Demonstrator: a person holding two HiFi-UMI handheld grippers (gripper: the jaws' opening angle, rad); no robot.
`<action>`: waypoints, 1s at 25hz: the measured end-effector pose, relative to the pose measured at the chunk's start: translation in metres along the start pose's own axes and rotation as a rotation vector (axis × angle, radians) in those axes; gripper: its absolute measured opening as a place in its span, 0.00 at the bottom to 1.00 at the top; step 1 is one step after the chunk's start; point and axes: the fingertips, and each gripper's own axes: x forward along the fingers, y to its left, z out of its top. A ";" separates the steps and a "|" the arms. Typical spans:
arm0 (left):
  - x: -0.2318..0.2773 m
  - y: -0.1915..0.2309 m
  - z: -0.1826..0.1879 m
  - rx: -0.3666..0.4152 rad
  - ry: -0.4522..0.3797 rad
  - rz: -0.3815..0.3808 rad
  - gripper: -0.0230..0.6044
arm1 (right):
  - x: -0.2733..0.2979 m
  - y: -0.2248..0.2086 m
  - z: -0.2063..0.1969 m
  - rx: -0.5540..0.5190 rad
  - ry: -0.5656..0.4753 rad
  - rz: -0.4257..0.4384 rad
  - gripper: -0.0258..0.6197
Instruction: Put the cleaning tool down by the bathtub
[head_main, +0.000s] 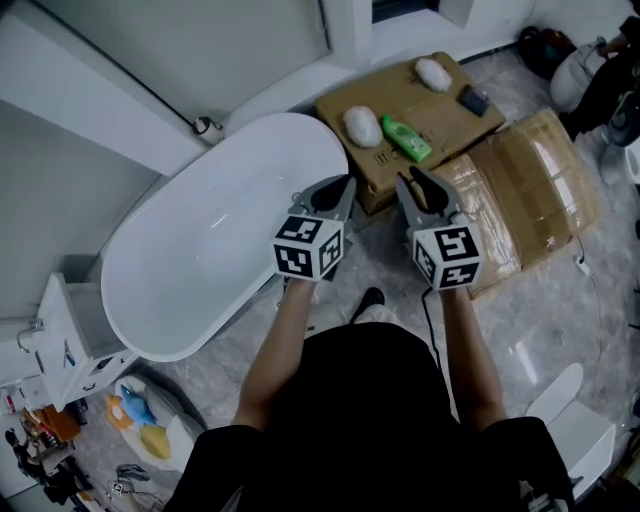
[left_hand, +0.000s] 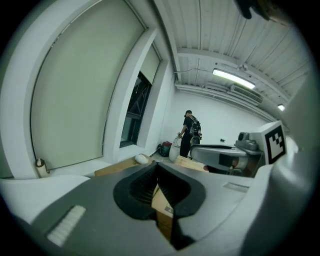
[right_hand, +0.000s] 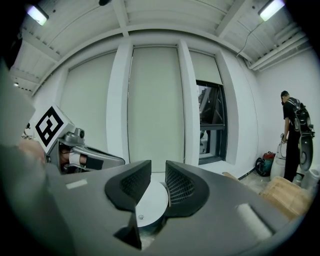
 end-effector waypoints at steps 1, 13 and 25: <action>-0.002 -0.001 0.004 0.006 -0.005 -0.003 0.03 | -0.001 0.002 0.003 -0.001 -0.006 -0.001 0.19; -0.031 -0.002 0.021 0.042 -0.044 -0.025 0.03 | -0.013 0.035 0.021 -0.016 -0.059 0.007 0.11; -0.033 -0.007 0.019 0.059 -0.041 -0.036 0.03 | -0.021 0.044 0.025 0.021 -0.095 0.067 0.05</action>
